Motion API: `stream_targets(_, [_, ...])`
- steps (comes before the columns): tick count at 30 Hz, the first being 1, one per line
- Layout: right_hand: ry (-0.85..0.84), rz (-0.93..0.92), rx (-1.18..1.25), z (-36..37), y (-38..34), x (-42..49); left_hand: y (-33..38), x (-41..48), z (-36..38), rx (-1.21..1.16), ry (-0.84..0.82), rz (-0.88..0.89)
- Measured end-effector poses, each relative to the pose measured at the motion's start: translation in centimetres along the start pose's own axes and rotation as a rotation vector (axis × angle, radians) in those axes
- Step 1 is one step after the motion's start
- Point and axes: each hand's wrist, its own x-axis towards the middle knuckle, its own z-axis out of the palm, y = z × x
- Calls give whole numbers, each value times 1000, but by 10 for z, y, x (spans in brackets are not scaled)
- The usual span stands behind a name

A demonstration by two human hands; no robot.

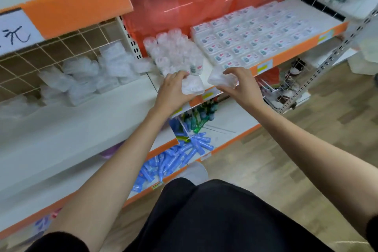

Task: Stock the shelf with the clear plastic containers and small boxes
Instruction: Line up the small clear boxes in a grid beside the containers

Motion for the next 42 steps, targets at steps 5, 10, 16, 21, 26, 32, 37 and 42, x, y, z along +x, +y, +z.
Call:
stream_targets(5, [35, 50, -9, -23, 51, 19, 32, 58, 30, -5, -48, 13])
stream_targets(10, [26, 76, -41, -53, 105, 58, 58, 128, 68, -25, -63, 11])
stream_targets(16, [-28, 97, -71, -86, 165, 124, 81, 209, 112, -61, -49, -21])
stream_targets(21, [-68, 110, -66, -99, 206, 175, 92, 261, 136, -57, -78, -64])
stream_targets(26, [-88, 111, -45, -103, 237, 210, 102, 295, 147, -31, -108, -112])
stream_targets(32, [-147, 57, -22, -98, 271, 256, 108, 318, 163, -29, -60, -166])
stream_targets(37, [-223, -23, 46, -95, 290, 294, 119, 327, 174, -21, -50, -269])
stream_targets(42, [-296, -114, 115, -100, 304, 319, 138, 330, 179, 38, -9, -405])
